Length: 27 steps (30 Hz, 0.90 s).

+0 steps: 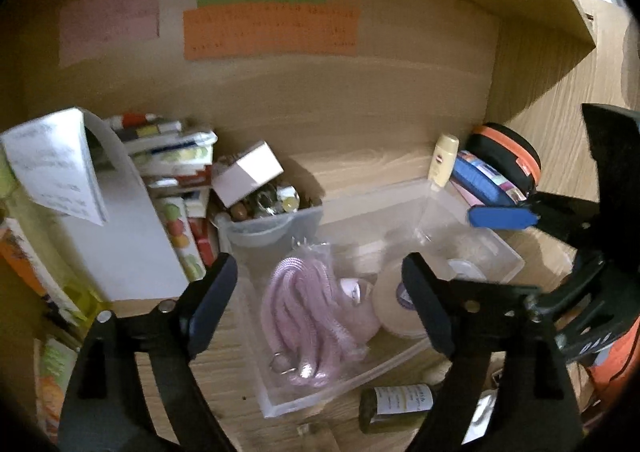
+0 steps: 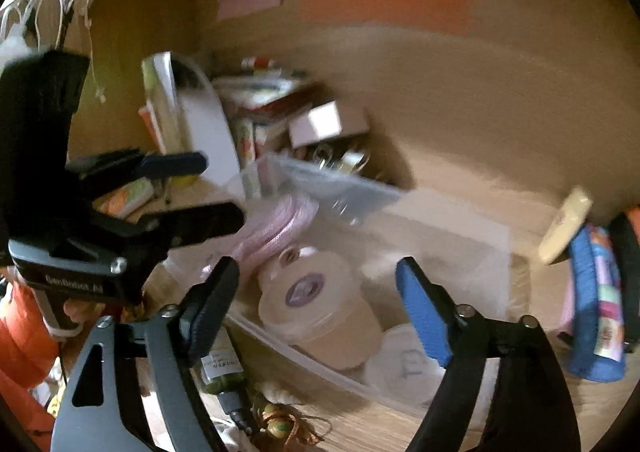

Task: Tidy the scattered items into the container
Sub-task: 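Carry the rope bag and tan tub into the clear box and release both, then withdraw both tools from the box back over the table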

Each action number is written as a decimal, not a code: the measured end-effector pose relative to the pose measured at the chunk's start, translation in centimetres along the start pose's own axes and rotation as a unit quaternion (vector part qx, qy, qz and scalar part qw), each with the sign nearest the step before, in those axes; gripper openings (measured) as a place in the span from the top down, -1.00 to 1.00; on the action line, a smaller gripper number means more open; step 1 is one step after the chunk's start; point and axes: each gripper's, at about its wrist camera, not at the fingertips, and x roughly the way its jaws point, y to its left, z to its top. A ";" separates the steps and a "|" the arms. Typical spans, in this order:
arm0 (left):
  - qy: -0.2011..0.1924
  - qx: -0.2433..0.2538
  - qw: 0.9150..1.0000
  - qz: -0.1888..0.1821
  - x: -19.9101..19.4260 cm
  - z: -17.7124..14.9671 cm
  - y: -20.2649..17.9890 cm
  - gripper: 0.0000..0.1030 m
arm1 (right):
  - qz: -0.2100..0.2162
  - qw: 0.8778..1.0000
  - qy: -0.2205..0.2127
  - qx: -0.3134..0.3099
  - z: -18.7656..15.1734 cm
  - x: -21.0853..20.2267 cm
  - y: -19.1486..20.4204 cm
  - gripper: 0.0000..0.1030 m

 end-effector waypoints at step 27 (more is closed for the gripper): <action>0.072 -0.040 0.994 0.076 -7.9 -9.7 4.5 -0.89 | -0.147 0.987 0.013 0.061 -11.1 -10.3 -0.8 -0.63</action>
